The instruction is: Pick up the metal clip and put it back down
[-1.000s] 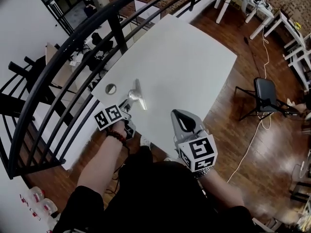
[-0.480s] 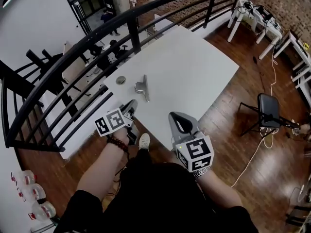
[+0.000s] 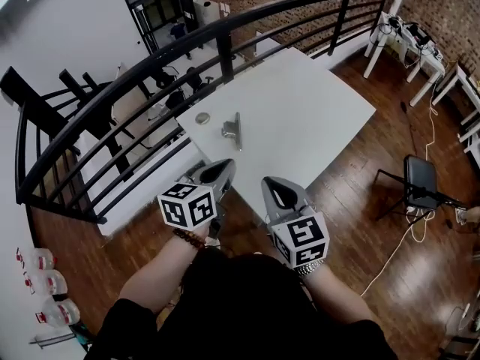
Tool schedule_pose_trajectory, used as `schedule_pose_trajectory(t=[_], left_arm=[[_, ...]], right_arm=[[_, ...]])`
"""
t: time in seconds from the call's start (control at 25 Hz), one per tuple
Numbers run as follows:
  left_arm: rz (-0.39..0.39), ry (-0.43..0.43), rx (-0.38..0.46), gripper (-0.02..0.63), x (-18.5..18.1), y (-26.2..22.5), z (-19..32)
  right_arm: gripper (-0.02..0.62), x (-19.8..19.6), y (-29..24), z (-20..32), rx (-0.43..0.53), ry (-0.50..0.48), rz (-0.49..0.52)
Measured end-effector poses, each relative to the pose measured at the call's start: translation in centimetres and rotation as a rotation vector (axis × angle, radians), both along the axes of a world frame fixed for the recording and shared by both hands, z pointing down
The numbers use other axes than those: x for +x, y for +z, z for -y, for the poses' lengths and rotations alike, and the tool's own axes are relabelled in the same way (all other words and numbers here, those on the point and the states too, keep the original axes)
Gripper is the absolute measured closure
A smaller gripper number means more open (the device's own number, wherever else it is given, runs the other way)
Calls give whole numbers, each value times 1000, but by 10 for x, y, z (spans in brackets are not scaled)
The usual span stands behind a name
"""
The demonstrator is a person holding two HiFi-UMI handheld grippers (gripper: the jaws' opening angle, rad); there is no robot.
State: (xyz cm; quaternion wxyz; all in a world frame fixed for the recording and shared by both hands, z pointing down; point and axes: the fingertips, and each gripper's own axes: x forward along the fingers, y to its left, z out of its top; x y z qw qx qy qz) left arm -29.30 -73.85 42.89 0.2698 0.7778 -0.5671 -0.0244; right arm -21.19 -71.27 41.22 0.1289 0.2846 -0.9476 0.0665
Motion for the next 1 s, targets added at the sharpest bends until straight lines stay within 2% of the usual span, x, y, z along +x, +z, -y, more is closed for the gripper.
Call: schedule_pose_trajectory(t=[0.24, 0.4, 1.0], left_arm=[[128, 68, 55, 589, 1, -15, -23], [174, 111, 71, 589, -3, -20, -35], [190, 191, 109, 589, -63, -30, -72]], right_arm=[[604, -19, -3, -11, 12, 1, 12], [604, -35, -8, -17, 17, 7, 9], [604, -104, -20, -52, 46, 54, -20]])
